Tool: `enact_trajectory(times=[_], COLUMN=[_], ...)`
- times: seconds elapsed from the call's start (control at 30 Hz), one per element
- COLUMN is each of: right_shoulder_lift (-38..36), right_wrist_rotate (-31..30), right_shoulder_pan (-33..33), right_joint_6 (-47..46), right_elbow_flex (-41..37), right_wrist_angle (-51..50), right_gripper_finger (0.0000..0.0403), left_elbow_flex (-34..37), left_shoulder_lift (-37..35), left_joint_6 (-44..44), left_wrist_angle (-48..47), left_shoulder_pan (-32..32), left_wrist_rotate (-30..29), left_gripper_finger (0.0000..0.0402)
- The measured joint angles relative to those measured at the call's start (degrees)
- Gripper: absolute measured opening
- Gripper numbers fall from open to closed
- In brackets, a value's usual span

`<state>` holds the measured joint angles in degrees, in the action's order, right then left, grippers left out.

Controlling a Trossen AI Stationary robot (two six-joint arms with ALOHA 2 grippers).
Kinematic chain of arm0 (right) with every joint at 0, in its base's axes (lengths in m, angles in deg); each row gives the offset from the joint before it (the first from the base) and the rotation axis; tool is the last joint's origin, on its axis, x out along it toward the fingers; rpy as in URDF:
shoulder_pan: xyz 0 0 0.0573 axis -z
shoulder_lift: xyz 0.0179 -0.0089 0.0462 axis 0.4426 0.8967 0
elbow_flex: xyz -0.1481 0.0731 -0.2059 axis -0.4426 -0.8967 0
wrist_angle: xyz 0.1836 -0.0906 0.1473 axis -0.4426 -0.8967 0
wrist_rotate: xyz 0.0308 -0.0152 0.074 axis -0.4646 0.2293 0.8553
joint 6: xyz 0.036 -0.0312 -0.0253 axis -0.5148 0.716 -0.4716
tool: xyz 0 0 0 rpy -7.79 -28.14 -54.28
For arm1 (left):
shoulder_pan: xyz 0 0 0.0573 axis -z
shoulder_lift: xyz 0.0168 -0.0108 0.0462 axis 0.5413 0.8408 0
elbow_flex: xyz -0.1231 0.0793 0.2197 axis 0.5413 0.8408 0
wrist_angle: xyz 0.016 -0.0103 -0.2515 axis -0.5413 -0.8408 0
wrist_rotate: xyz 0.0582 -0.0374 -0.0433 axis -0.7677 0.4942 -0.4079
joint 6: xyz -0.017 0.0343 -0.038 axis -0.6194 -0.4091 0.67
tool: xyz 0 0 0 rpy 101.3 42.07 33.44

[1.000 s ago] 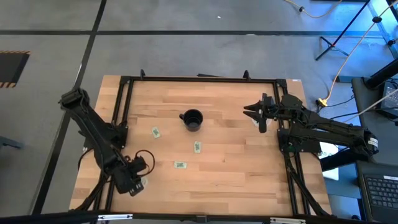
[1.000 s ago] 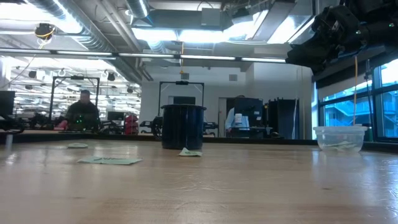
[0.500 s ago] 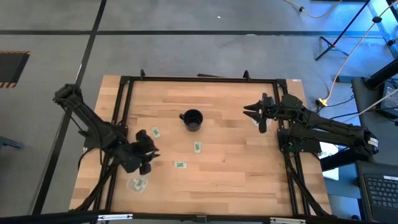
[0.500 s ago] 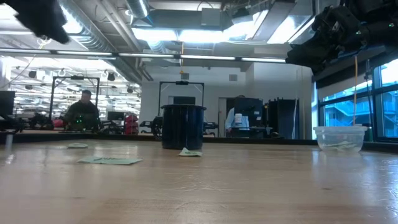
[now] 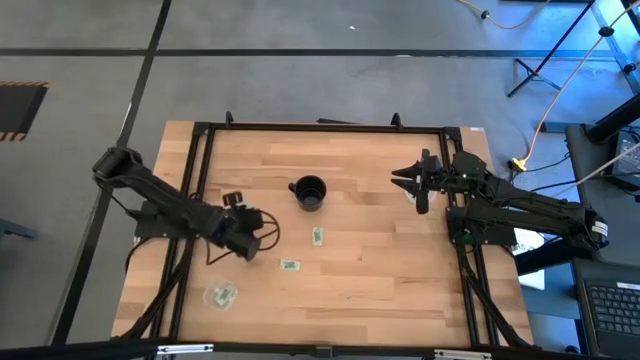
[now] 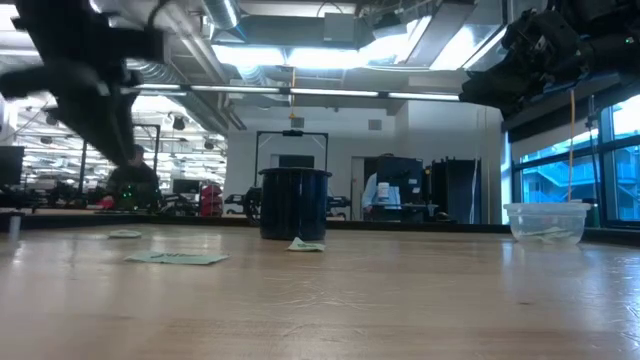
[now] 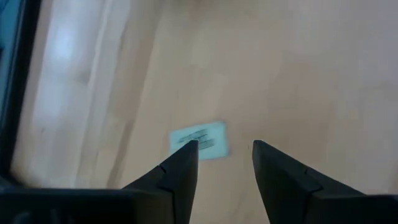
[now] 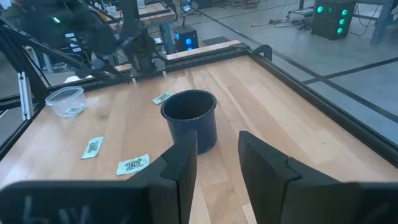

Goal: Pick and place Stevia / Truvia into bins
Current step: Put the stevia packet into the square transparent container

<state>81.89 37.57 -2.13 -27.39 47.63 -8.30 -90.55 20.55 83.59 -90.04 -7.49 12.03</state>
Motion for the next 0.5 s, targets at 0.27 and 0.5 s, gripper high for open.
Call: enact_trajectory(times=[0.27, 0.5], right_shoulder_lift=[0.0, 0.0], right_wrist_rotate=[0.0, 0.0], right_shoulder_pan=[0.0, 0.0], right_joint_6=[1.1, 1.5], right_elbow_flex=[0.0, 0.0], right_wrist_angle=[-0.1, -0.1], right_gripper_finger=[0.0122, 0.0122], left_elbow_flex=[4.7, 9.3], left_shoulder_lift=[3.4, 3.7], left_joint_6=[-1.8, -5.7], left_wrist_angle=[3.1, 11.9], left_shoulder_pan=[-3.0, -4.8], left_wrist_rotate=[0.6, 3.6], left_gripper_finger=[0.0141, 0.0141])
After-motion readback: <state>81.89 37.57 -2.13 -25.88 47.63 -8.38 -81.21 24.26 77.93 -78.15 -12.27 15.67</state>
